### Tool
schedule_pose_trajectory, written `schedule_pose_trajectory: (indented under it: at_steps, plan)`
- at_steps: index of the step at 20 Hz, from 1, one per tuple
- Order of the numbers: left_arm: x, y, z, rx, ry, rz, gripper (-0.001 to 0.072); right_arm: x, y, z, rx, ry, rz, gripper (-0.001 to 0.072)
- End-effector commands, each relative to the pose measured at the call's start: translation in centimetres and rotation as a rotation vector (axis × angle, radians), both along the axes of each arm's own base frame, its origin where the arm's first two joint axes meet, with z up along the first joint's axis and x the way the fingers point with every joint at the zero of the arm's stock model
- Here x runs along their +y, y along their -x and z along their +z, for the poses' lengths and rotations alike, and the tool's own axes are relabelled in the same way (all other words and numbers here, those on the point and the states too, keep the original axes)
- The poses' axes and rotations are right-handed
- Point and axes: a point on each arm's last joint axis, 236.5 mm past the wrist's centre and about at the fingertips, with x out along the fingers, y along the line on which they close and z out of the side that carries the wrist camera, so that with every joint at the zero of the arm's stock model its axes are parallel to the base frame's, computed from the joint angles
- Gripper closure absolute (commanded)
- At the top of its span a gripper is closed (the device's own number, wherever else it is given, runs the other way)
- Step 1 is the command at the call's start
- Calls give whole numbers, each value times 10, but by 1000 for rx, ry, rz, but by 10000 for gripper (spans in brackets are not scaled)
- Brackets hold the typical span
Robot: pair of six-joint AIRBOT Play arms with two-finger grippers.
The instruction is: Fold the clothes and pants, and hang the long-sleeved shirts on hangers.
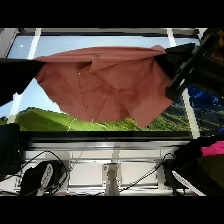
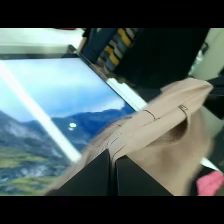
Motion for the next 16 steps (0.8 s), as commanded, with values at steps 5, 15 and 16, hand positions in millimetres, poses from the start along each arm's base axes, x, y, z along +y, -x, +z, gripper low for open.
schedule_pose_trajectory:
  at_steps: [5,15,16]
  plan:
    - [63,-45,-106,343,-121,282,691,31,-49,-106,297,136,33,703]
    - [79,-166,-330,643,-155,265,688,71,-197,-255,340,162,-95,703]
    - [84,-182,-337,644,-99,313,688,73,-210,-251,289,133,-116,703]
